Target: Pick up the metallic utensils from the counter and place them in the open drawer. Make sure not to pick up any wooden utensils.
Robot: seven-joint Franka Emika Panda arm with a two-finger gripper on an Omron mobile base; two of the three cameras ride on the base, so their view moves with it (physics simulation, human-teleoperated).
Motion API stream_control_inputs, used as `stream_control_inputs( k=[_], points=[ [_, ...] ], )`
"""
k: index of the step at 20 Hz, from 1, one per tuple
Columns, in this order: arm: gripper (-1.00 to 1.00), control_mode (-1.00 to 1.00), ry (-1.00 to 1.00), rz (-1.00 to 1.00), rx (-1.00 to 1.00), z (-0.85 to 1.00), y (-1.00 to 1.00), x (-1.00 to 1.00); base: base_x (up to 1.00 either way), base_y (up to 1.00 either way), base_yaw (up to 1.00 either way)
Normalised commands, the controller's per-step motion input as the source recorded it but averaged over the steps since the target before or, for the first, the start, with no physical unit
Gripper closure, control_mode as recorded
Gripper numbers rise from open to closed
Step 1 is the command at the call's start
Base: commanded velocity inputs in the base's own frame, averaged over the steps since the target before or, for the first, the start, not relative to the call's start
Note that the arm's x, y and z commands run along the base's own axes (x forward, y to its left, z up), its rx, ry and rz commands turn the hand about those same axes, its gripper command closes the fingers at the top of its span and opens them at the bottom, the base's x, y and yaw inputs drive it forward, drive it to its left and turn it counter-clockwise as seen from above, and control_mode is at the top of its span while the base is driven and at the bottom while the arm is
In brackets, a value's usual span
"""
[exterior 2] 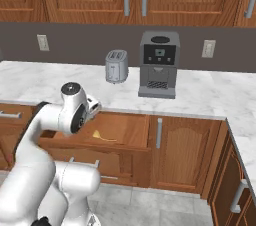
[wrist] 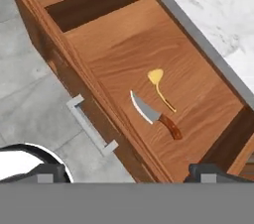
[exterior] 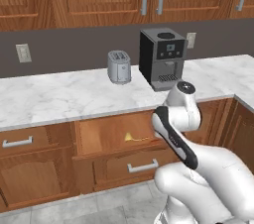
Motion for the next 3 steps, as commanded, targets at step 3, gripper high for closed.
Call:
stream_control_inputs(
  k=[3],
  points=[
    [-1.0, -1.0, -0.06, -0.25, 0.03, 0.83, -0.02, -0.85, 0.0, 0.0, 0.0]
  ],
)
